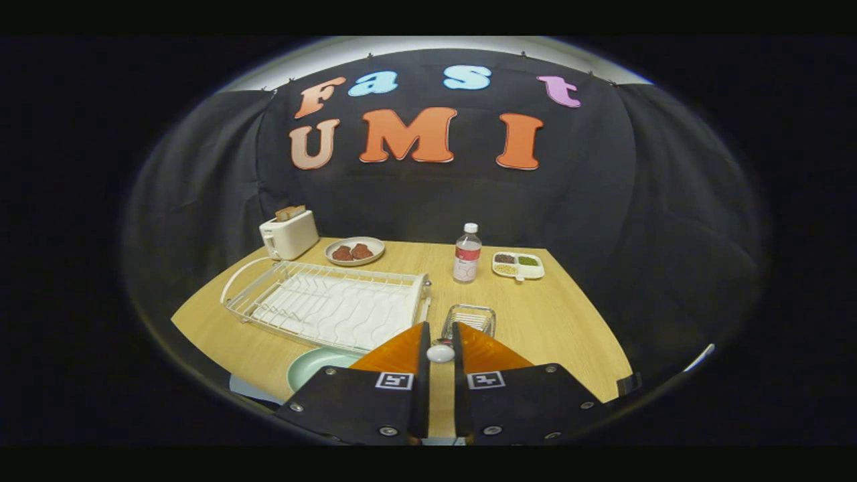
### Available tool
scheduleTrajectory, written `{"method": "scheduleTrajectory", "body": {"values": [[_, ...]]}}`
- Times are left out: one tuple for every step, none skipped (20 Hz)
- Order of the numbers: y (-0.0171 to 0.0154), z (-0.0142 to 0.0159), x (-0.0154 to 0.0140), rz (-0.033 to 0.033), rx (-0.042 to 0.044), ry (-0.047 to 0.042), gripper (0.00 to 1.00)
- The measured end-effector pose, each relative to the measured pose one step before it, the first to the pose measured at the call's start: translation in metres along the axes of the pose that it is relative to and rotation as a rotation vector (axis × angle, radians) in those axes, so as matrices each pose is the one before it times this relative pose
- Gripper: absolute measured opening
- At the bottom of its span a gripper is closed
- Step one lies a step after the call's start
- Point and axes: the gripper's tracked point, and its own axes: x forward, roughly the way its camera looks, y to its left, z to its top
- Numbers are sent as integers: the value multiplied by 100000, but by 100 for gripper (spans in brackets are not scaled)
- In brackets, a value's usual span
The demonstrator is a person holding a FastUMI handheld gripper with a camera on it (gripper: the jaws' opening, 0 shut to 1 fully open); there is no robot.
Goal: Take the plate from the dish rack, then take the spoon from the basket and place it into the plate.
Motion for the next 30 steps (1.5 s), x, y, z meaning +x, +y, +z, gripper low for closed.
{"method": "scheduleTrajectory", "body": {"values": [[431, -160, -293, 1293, 779, 698, 15], [440, 79, -236, 788, 872, -244, 15], [445, 242, -167, 1003, 878, -650, 15], [318, -4, -135, 981, 401, -3, 15], [439, -12, -129, 1017, -35, -133, 15], [523, -296, -240, 1256, -184, 354, 15], [491, -257, -84, 1301, -50, 551, 15], [573, -511, -11, 1644, -347, 1093, 15], [549, -317, 86, 1198, -273, 914, 15], [511, -304, 121, 1653, -67, 545, 15], [543, -22, 142, 1357, 300, 83, 15], [526, 54, 96, 1758, 578, -281, 15], [570, 134, 377, 1712, 666, -611, 15], [607, 184, 541, 1776, 351, -445, 15], [516, 241, 481, 1481, -227, -601, 15], [541, 139, 585, 1546, -207, -606, 15], [595, -28, 627, 1848, -139, -323, 15], [586, -15, 567, 1544, 154, -85, 15], [467, 24, 509, 1642, -114, -523, 15], [436, 112, 547, 1188, -67, -1244, 15], [500, 151, 429, 1036, 243, -1156, 15], [424, -7, 554, 954, 817, -763, 15], [504, -13, 505, 1264, 723, -1051, 15], [349, 34, 456, 692, -86, -758, 15], [134, -177, 398, 443, -1045, -363, 15], [-119, -265, 422, -407, -1121, 132, 15], [-99, -876, 380, -203, -1047, 1652, 15], [-219, -814, 178, -570, -713, 1463, 15], [-261, -646, -17, -357, 113, 1671, 15], [-258, -607, -85, -146, 1015, 1167, 15]]}}
